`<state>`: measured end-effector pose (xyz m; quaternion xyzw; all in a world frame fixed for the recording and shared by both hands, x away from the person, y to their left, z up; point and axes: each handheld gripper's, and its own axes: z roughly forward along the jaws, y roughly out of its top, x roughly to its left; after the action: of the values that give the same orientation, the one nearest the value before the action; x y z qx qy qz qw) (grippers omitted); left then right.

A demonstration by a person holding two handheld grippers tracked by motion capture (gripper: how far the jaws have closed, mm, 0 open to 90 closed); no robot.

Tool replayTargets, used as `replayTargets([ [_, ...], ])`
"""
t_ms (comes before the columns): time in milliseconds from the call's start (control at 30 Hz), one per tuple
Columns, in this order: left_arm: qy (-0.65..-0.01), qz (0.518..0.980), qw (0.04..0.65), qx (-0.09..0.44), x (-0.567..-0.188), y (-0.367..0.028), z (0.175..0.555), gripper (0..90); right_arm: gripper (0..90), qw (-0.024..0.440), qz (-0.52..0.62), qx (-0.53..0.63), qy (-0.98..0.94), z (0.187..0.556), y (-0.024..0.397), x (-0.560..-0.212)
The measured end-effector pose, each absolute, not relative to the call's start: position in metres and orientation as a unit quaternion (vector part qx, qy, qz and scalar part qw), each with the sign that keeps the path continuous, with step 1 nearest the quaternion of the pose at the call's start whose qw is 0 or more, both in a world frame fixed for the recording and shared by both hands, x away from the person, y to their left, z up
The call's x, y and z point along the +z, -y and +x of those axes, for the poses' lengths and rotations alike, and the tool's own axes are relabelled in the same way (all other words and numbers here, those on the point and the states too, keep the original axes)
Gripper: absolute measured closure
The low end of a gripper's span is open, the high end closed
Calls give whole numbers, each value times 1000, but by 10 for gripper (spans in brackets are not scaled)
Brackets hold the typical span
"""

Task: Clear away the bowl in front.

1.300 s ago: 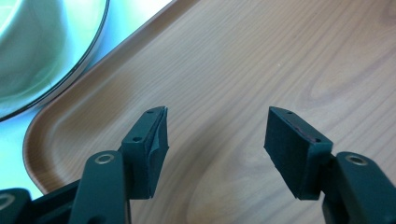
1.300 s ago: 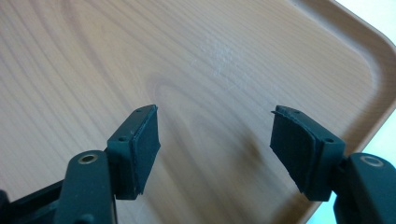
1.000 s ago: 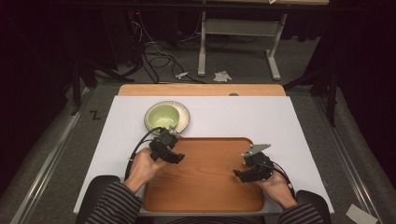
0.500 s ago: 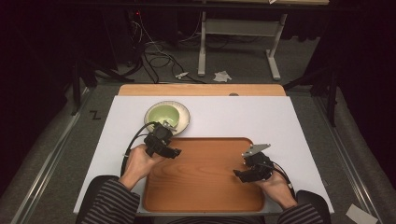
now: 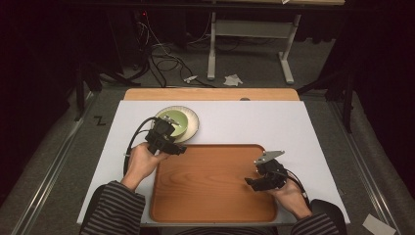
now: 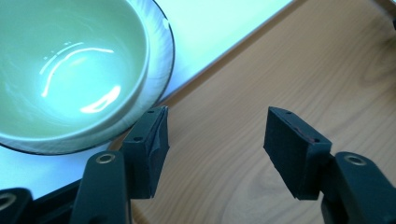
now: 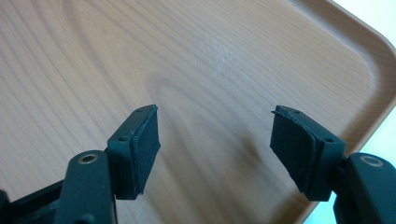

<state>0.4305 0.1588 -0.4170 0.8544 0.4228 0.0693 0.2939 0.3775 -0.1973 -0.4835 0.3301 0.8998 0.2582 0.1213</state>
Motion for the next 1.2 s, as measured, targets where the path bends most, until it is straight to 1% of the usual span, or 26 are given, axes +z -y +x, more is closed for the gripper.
replayTargets([
  [133,-444,847,285,66,-412,-160,438,369,339,121,330,259,-900,378,197,-484],
  [333,-459,838,290,62,-406,-161,449,368,339,120,335,258,-898,378,198,-483],
  [500,-460,840,285,41,-405,-158,457,349,339,120,336,257,-898,378,198,-483],
  [700,-460,842,280,35,-404,-155,468,307,339,121,337,257,-898,378,198,-484],
  [767,-464,839,280,39,-404,-156,472,303,339,124,335,257,-898,378,198,-484],
  [867,-474,832,285,41,-407,-159,477,278,346,145,332,276,-890,376,197,-480],
  [933,-486,826,281,46,-408,-164,480,273,346,149,337,278,-887,375,196,-478],
  [1067,-509,811,280,69,-410,-178,485,277,347,151,332,281,-888,374,195,-479],
  [1200,-523,803,275,76,-413,-186,489,276,347,148,332,280,-889,374,194,-479],
])
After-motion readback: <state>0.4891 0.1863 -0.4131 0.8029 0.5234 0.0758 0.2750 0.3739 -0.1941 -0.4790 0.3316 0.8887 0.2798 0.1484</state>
